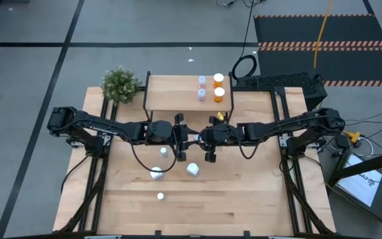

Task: Pick and place medicine bottles onto shelf by color
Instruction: Put the bottom small orange pill bottle on the shelf

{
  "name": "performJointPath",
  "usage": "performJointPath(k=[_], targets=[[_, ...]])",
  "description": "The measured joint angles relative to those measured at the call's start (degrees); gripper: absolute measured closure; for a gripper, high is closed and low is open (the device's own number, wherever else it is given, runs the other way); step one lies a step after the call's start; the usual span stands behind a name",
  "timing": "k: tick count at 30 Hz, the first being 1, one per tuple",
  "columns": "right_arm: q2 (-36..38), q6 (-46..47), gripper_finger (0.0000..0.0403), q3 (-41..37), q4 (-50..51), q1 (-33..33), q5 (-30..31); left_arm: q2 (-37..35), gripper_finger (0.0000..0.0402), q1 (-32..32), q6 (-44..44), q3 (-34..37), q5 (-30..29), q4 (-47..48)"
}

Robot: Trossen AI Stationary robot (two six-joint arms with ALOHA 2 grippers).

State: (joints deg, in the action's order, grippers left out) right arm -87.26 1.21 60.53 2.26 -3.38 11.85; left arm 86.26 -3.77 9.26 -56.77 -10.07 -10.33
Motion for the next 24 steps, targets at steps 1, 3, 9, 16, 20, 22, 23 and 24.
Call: performJointPath(k=[1,3,9,16,20,22,23,24], targets=[[0.0,0.01,0.0268,0.0,0.01,0.0,0.04,0.0,0.0267,0.0,0.0,0.0,0.02,0.0],[0.0,0.02,0.0252,0.0,0.07,0.0,0.1,-0.05,0.0267,-0.03,-0.01,0.0,0.07,0.01],[0.42,0.51,0.0198,-0.02,0.76,0.02,0.12,-0.53,0.0267,-0.04,-0.13,0.0,0.16,0.25],[4.83,2.3,0.015,-0.04,8.96,-0.09,0.06,-0.77,0.0268,0.11,-0.09,0.02,0.11,0.15],[8.56,3.8,0.0139,-0.04,17.78,-0.1,0.02,-2.75,0.0268,0.5,0.0,0.02,0.06,0.05],[10.43,5.1,0.0138,-0.06,21.97,-0.12,0.04,-3.91,0.0268,1.07,-0.02,0.0,0.06,0.58],[11.31,5.62,0.0138,-0.04,23.16,-0.11,0.06,-4.58,0.0268,1.42,-0.02,0.05,0.03,1.41],[12.21,6.04,0.0138,-0.04,24.57,-0.13,0.06,-5.01,0.0268,1.89,-0.02,0.08,-0.02,1.44]])
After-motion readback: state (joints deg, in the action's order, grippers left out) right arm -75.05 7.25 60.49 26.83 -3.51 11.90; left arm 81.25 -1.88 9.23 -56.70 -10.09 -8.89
